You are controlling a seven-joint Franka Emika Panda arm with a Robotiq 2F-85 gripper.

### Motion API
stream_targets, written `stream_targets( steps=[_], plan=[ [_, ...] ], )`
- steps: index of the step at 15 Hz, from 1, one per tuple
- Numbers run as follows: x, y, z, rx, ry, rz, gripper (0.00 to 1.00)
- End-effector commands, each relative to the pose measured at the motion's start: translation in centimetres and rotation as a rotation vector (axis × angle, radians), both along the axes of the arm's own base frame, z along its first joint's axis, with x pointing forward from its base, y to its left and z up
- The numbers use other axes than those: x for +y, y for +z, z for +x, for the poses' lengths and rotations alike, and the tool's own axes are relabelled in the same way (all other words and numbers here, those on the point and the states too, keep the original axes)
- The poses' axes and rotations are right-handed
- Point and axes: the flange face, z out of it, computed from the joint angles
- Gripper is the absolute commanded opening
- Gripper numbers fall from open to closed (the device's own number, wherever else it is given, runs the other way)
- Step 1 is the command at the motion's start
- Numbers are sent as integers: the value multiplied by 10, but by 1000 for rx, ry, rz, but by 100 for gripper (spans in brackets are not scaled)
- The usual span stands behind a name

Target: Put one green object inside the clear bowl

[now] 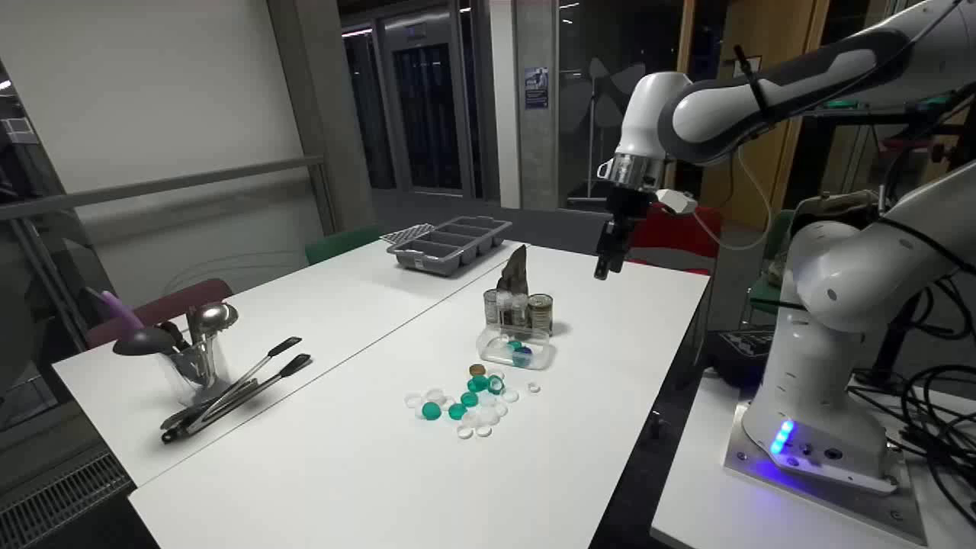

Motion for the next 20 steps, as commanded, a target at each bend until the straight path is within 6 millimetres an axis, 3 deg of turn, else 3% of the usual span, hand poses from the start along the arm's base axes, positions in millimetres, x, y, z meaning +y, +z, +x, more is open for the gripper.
stream_targets(
  steps=[1,8,11,16,20],
  plan=[
    [0,1,0,1,0,0,100],
    [0,2,0,0,0,0,100],
    [-9,-3,8,25,-7,-3,100],
    [-17,-11,52,83,-47,4,100],
    [-8,-10,91,111,-28,-3,100]
  ],
)
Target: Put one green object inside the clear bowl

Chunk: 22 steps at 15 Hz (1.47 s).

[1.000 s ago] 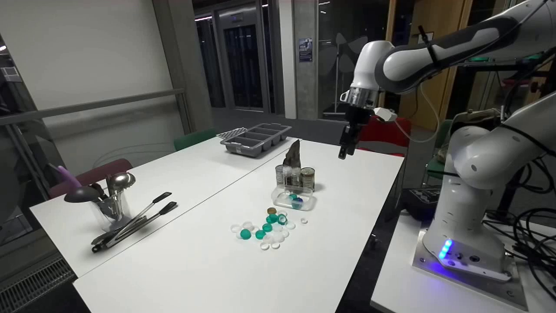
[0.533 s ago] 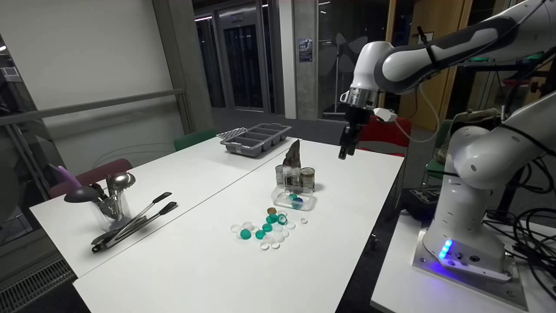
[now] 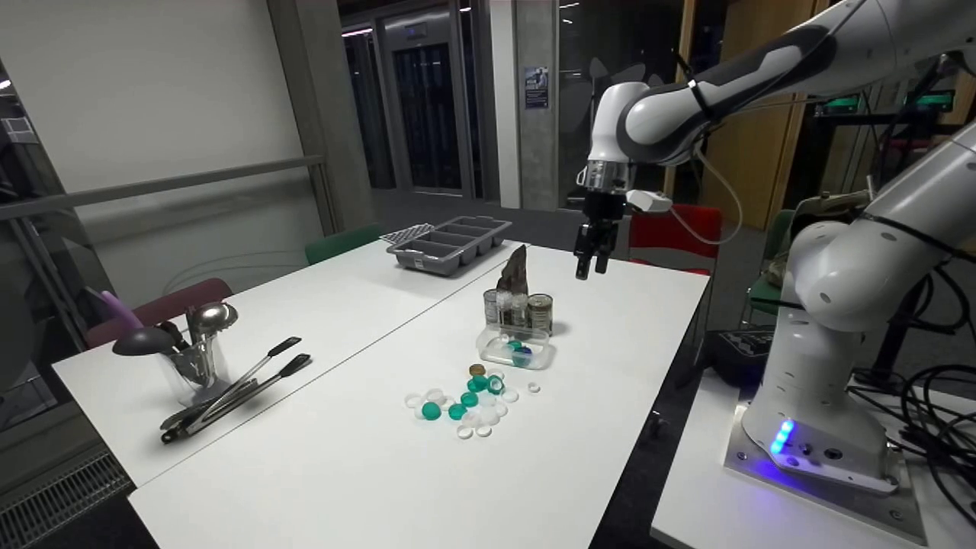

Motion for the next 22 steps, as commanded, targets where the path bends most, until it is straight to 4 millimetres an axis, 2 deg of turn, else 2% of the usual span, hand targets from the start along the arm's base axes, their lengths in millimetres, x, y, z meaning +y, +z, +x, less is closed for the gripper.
stream_targets(
  steps=[1,5,9,10,11,12,14,18,22],
  plan=[
    [8,4,49,18,22,-4,100],
    [37,3,97,51,63,-25,100],
    [59,-21,147,134,107,-25,100],
    [63,-25,151,153,133,-17,100],
    [57,-21,130,109,97,-31,100],
    [59,-27,137,124,100,-31,100],
    [60,-33,138,134,101,-32,100],
    [59,-26,136,119,100,-32,100],
    [50,-57,167,177,110,-23,100]
  ],
)
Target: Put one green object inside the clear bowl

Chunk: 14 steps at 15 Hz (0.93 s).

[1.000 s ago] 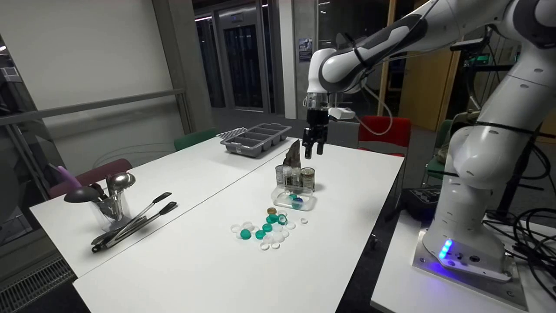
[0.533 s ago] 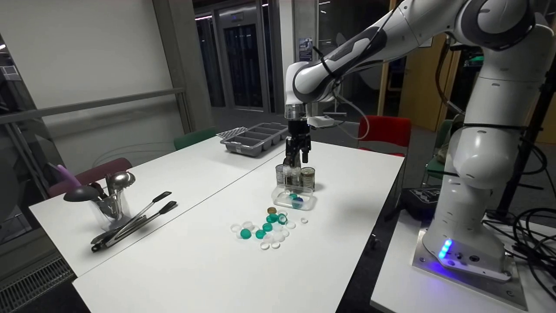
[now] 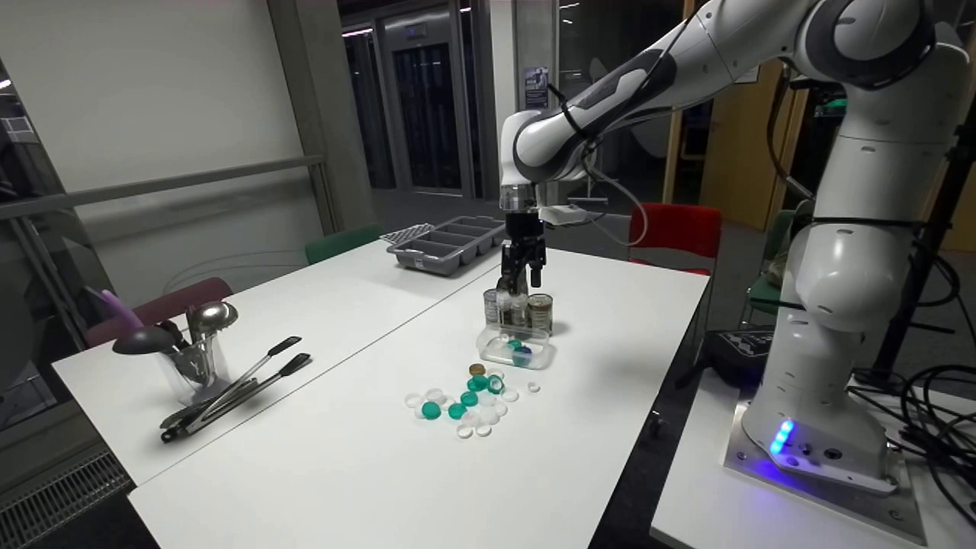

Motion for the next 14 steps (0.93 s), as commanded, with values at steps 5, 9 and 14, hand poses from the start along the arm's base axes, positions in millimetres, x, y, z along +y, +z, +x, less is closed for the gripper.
stream_targets(
  steps=[5,9,14],
  plan=[
    [-9,-75,80,104,40,44,100],
    [-4,-112,118,143,36,56,100],
    [13,-143,147,201,40,42,100]
  ],
)
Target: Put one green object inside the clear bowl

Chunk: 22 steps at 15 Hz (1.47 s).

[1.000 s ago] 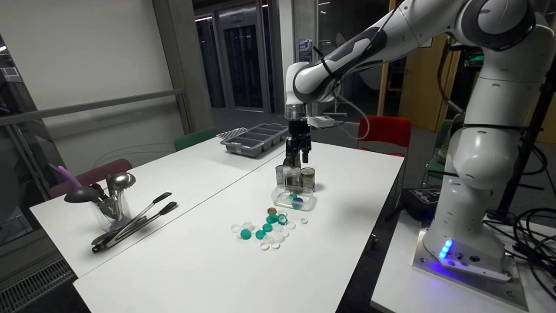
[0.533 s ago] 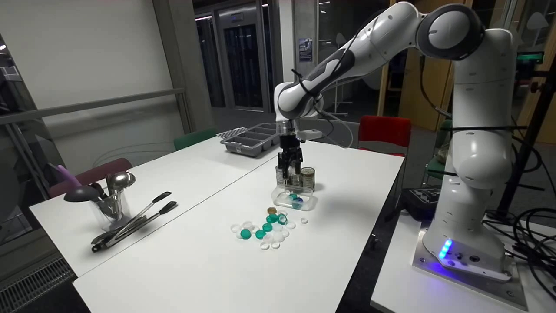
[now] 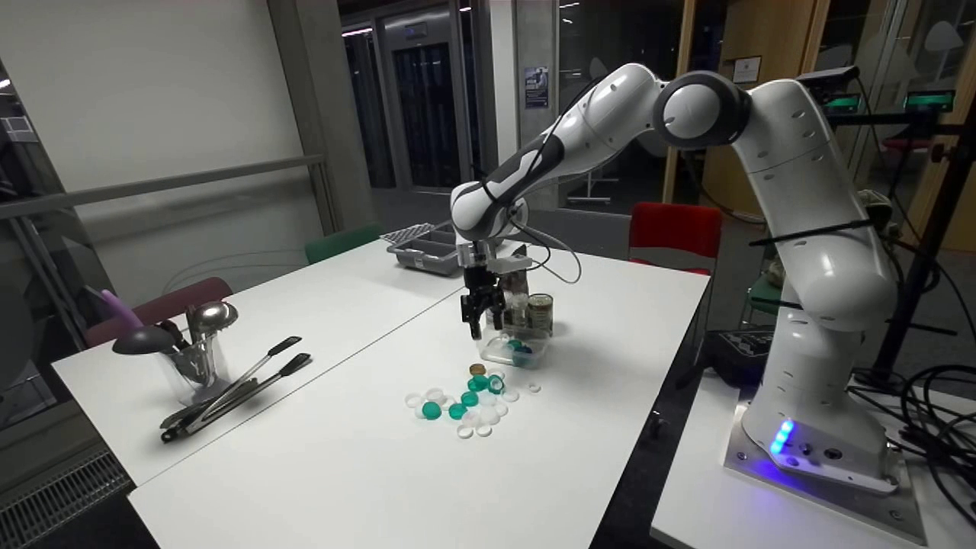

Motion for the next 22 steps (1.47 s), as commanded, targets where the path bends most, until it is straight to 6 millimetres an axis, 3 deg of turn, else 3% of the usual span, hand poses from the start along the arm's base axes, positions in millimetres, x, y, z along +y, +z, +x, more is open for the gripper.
stream_targets(
  steps=[1,5,12,22],
  plan=[
    [13,-12,25,52,-3,2,100],
    [24,-39,37,104,-11,3,100],
    [24,-78,48,152,-20,18,100],
    [24,-97,57,163,-21,34,100]
  ],
)
